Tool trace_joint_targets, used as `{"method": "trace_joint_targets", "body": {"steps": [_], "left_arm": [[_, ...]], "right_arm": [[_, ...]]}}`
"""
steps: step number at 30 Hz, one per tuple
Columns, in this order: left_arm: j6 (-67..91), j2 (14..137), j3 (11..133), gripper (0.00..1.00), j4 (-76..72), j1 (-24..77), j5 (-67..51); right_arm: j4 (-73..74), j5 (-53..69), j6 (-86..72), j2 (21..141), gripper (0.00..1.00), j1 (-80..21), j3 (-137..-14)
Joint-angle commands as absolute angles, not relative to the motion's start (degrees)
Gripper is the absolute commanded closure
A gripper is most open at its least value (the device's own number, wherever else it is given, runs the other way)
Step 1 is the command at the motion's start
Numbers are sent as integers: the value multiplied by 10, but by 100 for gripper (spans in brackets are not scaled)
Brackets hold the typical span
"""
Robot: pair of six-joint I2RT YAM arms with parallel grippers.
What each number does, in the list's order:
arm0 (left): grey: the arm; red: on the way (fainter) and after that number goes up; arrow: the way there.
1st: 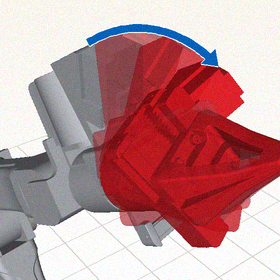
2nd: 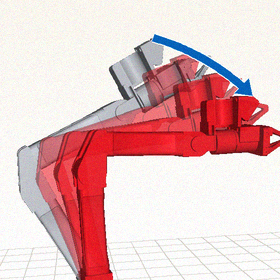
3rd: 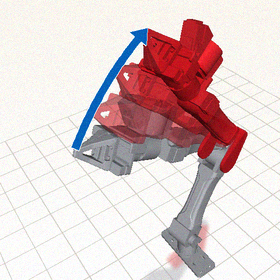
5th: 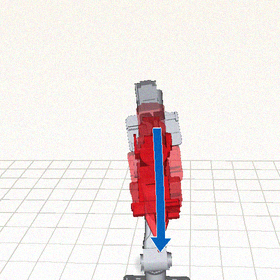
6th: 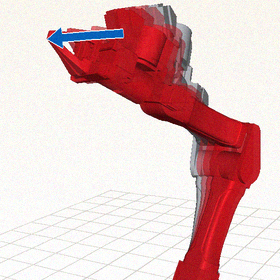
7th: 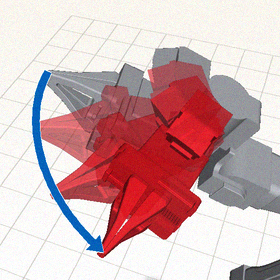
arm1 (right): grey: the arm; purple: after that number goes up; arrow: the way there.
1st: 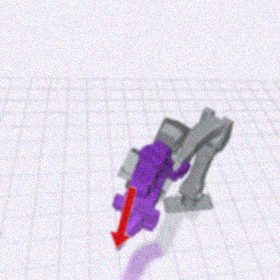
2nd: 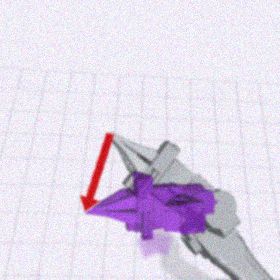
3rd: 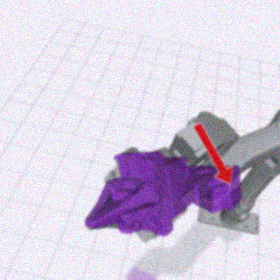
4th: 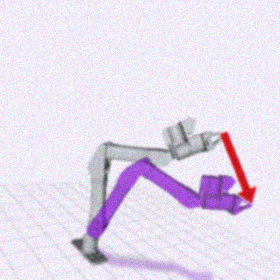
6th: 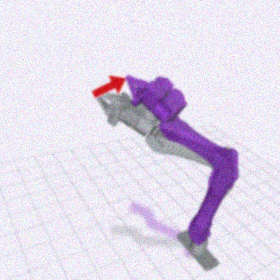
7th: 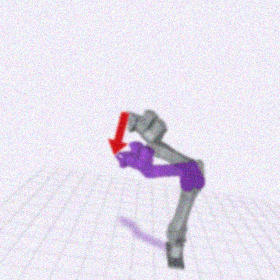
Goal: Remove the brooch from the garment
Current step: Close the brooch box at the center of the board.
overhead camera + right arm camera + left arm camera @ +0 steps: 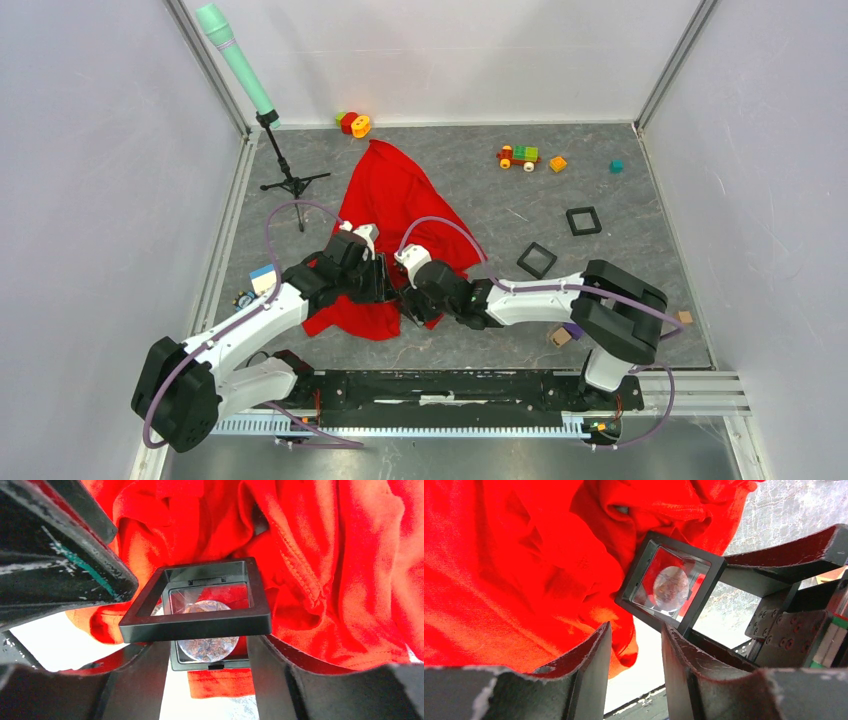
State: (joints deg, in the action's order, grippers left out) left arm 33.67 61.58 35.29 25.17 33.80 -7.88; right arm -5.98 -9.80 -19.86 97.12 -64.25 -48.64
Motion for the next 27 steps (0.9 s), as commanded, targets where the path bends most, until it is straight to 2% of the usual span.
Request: {"method": "trace_joint_targets", "body": {"steps": [1, 13, 22, 27], "left_arm": [[344, 617, 361, 53, 234, 334, -88], [346, 631, 363, 55, 216, 333, -115], [347, 637, 371, 68, 224, 357, -114], [358, 658, 367, 71, 199, 386, -125]], "right_arm": [[-62, -111, -197, 934, 36, -646, -505], [-34, -55, -180, 870, 31, -646, -464], [-44, -90, -193, 755, 33, -643, -336], [-57, -106, -214, 733, 37, -635, -327]]}}
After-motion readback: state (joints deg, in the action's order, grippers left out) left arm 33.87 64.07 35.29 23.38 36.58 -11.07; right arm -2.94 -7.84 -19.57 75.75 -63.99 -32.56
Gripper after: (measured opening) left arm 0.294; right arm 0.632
